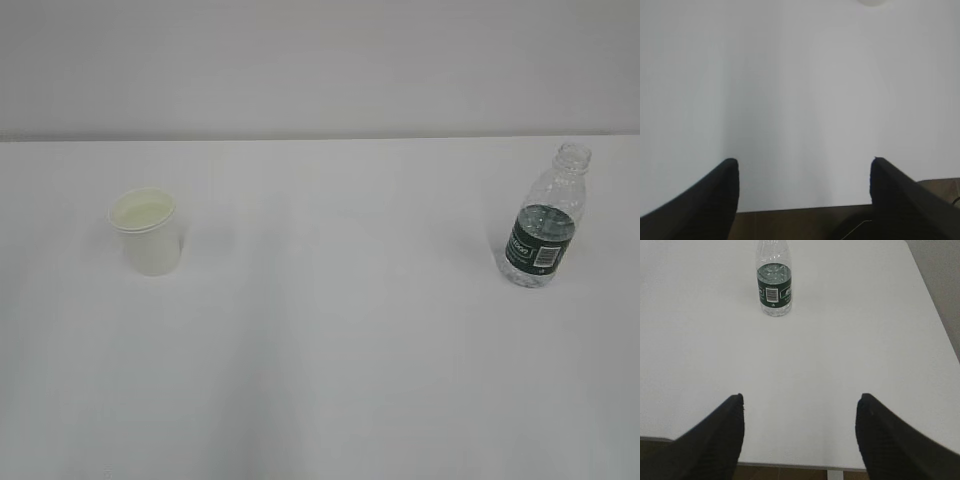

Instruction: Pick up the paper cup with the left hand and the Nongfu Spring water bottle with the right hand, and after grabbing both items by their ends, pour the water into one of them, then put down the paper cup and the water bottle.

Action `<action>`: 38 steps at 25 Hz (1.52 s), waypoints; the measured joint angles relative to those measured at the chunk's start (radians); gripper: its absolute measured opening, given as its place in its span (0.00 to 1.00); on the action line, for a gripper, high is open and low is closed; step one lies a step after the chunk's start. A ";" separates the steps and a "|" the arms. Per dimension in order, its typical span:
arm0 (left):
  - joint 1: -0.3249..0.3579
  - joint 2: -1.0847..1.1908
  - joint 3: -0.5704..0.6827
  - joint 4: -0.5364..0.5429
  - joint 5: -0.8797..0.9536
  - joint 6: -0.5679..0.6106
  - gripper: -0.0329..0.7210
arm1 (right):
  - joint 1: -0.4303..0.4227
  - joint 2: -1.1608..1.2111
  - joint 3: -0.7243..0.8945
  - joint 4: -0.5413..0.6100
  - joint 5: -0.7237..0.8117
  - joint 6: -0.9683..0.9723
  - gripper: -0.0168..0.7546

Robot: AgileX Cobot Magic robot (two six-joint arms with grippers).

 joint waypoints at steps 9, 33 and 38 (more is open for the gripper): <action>0.000 -0.122 0.043 -0.021 0.006 0.000 0.82 | 0.000 0.000 0.000 0.000 0.000 0.000 0.70; 0.000 -0.317 0.082 -0.046 0.051 0.000 0.78 | 0.000 0.000 0.000 0.000 0.000 0.000 0.70; 0.000 -0.319 0.086 -0.075 0.082 0.000 0.78 | 0.000 0.000 0.000 0.000 0.000 0.000 0.70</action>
